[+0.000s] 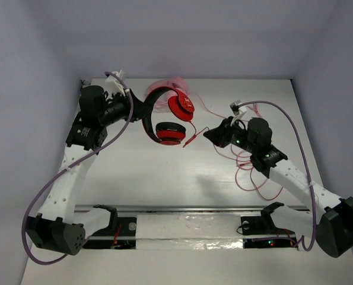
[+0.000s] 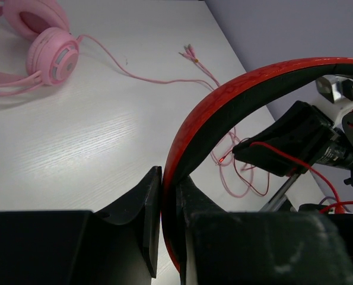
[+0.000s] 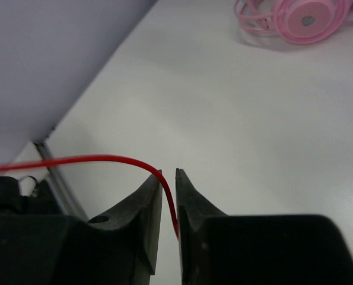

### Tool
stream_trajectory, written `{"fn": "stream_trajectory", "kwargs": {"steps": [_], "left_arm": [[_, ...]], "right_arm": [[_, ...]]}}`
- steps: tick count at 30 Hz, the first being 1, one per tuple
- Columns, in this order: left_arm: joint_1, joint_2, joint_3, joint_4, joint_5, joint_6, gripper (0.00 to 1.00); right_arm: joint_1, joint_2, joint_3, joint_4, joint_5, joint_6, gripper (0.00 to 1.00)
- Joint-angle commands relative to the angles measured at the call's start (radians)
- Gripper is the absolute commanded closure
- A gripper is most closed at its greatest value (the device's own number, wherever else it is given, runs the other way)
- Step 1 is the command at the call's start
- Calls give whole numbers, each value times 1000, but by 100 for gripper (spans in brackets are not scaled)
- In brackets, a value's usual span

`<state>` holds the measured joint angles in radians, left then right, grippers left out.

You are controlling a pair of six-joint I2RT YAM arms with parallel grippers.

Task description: Wrap the headphones

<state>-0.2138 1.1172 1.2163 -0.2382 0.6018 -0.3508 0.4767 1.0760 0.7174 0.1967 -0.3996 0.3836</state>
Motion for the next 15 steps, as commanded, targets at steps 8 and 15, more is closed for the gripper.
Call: {"fn": "stream_trajectory", "kwargs": {"steps": [8,15], "left_arm": [[22,-30,39,267,87,-240,100],[146,-72,-177,598,263,-565,100]], "right_arm": [[0,-10,-42,109,43,90,100],[0,64,24,47,337,127,100]]}}
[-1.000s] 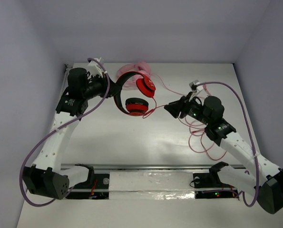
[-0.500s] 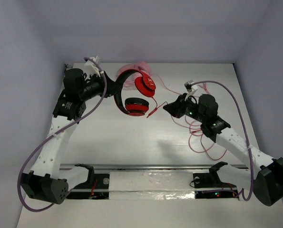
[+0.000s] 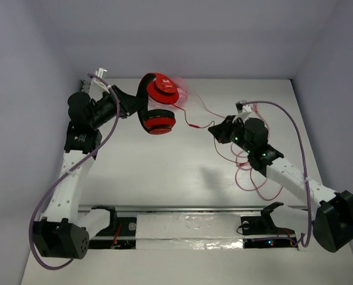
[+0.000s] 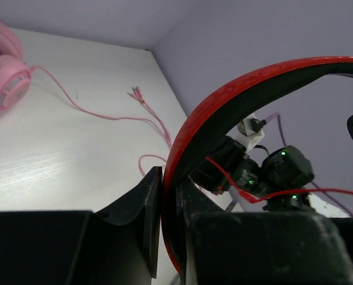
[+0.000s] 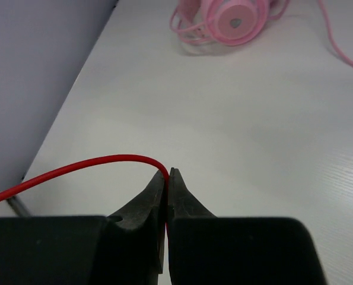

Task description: Wrap the headphones

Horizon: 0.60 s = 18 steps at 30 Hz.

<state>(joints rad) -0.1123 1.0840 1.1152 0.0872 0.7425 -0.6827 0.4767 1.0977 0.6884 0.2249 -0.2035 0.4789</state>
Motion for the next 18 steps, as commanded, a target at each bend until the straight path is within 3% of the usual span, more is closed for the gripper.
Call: {"fn": "stream_trajectory", "kwargs": {"steps": [1,10,18], "left_arm": [[54,-44,-92,301,126,-273,100],[31,-139,-264,430,-155,-488,100],[-127,-279,-353,289,-696,-411,100]], "right_arm": [[0,95,56,28,148,43,100],[154,231,111,59,234,93,100],[446,294,223,-56,458,86,100]]}}
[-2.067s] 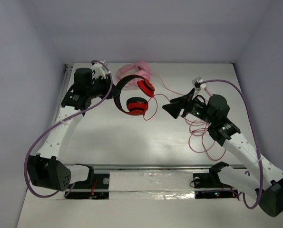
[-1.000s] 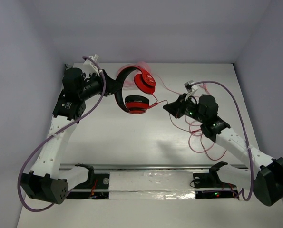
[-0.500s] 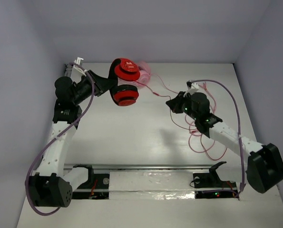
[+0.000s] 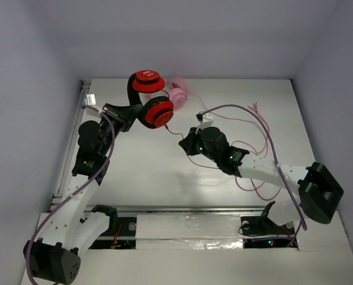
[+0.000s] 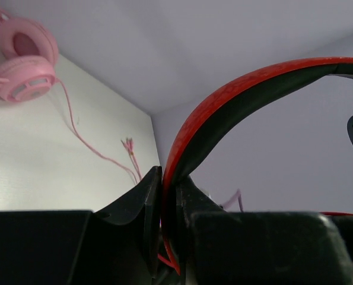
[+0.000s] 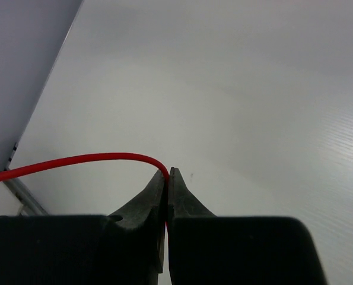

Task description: Wrap the headphones

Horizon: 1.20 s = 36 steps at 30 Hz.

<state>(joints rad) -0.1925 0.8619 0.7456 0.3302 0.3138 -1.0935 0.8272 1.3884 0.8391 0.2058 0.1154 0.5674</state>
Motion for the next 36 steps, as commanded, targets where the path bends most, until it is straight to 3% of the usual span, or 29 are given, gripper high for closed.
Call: {"fn": "stream_trajectory", "kwargs": {"steps": [1,5,8,18,23,30,36], "left_arm": [[-83,-70,18,40,-307,27,100],[-160,-66,64,-66,-607,151,100],[-176,-52,96,-146,-740,246,100],[-295,54,185,-403,-975,487,100],[-441,139,207,-502,-1027,561,100],[-602,333,385,-779,-1027,670,100],[-611,359,396,-790,-805,811,100]], "right_arm": [[127,9,84,-51,165,-11,100],[245,3,123,-123,265,-18,100],[303,-37,124,-177,309,-18,100],[458,-115,193,-454,386,-47,100],[480,-114,282,-571,421,-89,100],[480,-131,362,-695,484,-156,100],[480,-143,365,-744,616,-218,100]]}}
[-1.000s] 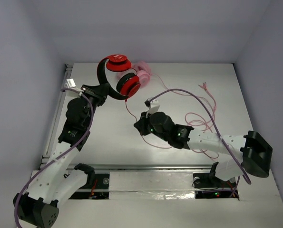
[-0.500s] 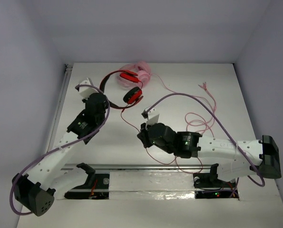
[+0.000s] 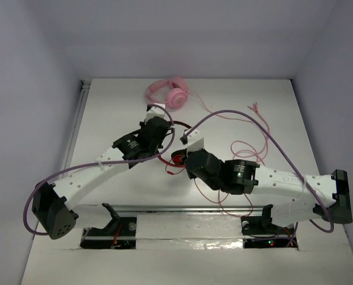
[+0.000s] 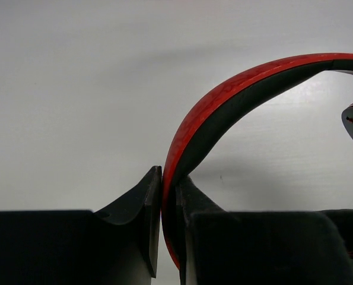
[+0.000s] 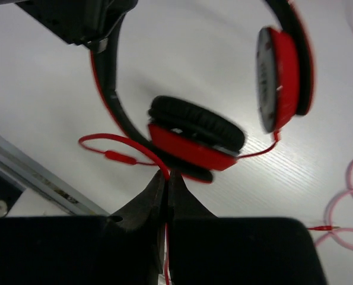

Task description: Wrap the headphones

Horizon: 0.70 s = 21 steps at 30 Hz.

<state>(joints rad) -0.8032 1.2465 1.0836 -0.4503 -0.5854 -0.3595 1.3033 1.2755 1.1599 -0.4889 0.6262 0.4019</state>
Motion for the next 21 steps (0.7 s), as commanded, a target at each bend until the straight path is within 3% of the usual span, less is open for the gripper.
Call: {"fn": "stream_trajectory", "kwargs": {"steps": [1,10,17,21], "left_arm": [[-1,-22,59,-14,113,100,100],[-1,-73,-22,61,468,209,100],[-1,-96,-53,81,581,246,100],[73,-143,-70,108,711,255,100]], "right_arm": [[4,-31,50,-56,125,-64,100],[-33,-73,21,-2,159,-153,100],[-52,-73,32,4,173,-195,100],[-61,-82,29,-10,194,-187,96]]}}
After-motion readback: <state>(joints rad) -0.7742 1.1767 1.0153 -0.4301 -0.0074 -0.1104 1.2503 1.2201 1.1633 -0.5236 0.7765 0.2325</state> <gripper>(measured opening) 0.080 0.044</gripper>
